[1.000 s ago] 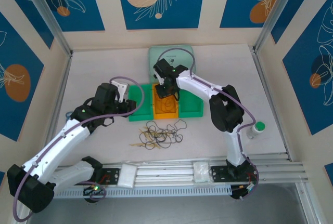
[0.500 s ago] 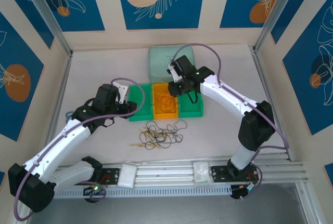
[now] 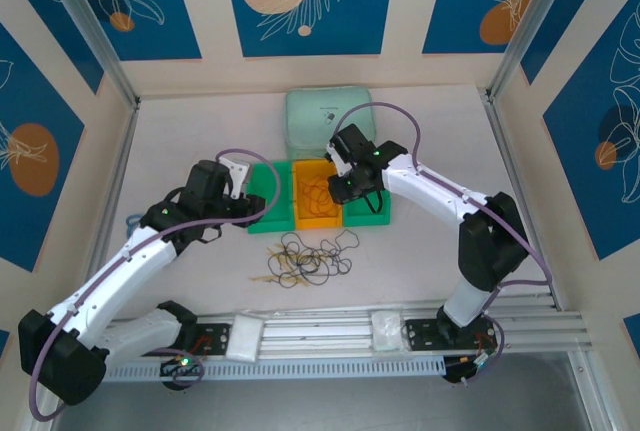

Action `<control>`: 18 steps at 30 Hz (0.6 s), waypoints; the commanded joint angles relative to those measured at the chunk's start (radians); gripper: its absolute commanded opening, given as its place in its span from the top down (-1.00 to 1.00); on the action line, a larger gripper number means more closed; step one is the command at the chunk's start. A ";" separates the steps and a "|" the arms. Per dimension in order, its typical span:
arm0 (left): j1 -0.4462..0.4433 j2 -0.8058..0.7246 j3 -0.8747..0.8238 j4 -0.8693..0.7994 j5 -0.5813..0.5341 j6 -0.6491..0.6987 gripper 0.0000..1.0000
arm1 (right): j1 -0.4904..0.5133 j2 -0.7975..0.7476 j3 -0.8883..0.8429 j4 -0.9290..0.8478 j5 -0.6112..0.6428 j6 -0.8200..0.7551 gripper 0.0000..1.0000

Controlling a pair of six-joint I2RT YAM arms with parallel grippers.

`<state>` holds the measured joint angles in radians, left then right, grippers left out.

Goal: Untangle the cables

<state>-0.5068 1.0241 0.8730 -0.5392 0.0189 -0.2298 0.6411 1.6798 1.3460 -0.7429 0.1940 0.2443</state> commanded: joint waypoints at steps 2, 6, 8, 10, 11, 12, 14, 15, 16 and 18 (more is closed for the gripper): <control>0.013 -0.014 0.011 0.007 0.021 -0.005 -0.09 | -0.001 0.025 -0.008 0.013 0.000 0.011 0.55; 0.013 -0.014 0.013 0.006 0.020 -0.003 -0.10 | -0.004 0.038 -0.008 0.020 -0.001 0.009 0.56; 0.013 -0.013 0.012 0.006 0.019 -0.003 -0.09 | -0.006 0.045 -0.008 0.023 -0.001 0.010 0.56; 0.013 -0.013 0.010 0.006 0.020 -0.004 -0.09 | -0.006 0.049 -0.006 0.024 0.005 0.012 0.56; 0.013 -0.012 0.011 0.007 0.019 -0.005 -0.10 | -0.008 0.052 -0.006 0.024 0.008 0.012 0.55; 0.013 -0.012 0.009 0.007 0.019 -0.002 -0.10 | -0.008 0.055 -0.007 0.024 0.013 0.011 0.56; 0.013 -0.014 0.007 0.007 0.018 -0.003 -0.10 | -0.008 0.059 -0.006 0.021 0.021 0.012 0.55; 0.013 -0.014 0.006 0.007 0.017 -0.002 -0.10 | -0.007 0.060 -0.006 0.019 0.027 0.011 0.55; 0.014 -0.015 0.006 0.007 0.016 -0.003 -0.10 | -0.007 0.061 -0.007 0.018 0.029 0.010 0.55; 0.014 -0.015 0.004 0.008 0.016 -0.001 -0.10 | -0.008 0.065 -0.008 0.015 0.037 0.008 0.55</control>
<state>-0.5060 1.0241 0.8730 -0.5392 0.0189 -0.2298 0.6392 1.7321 1.3457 -0.7185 0.2131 0.2443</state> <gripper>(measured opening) 0.549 0.223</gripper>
